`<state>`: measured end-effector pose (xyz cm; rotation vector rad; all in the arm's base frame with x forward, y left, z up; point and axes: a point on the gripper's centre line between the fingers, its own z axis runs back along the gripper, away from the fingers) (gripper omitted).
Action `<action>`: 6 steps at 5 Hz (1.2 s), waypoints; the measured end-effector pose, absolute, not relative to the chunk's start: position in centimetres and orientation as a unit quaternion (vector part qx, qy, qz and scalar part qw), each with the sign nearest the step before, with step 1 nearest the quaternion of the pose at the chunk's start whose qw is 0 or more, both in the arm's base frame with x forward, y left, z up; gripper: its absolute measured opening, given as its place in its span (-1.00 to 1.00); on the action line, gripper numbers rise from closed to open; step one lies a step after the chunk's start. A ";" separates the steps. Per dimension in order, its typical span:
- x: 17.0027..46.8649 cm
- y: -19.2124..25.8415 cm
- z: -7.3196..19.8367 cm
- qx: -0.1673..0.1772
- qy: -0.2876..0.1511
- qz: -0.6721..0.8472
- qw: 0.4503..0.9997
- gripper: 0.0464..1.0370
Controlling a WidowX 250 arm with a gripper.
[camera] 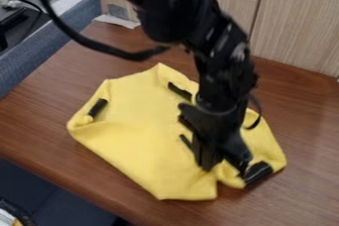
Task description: Fold the cloth from the bottom right to the left
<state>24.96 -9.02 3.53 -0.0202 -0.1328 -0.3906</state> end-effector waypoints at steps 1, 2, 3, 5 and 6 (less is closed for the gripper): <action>25.5 -8.6 6.0 -0.013 -0.088 -0.190 0.978 -0.99; 26.8 -6.3 8.3 -0.019 -0.112 -0.157 0.981 -0.99; 28.1 -3.2 9.2 -0.026 -0.130 -0.118 0.984 -0.99; 30.0 1.9 9.4 -0.021 -0.140 -0.064 0.988 -0.99; 30.9 5.0 8.5 -0.018 -0.135 -0.023 0.990 -0.99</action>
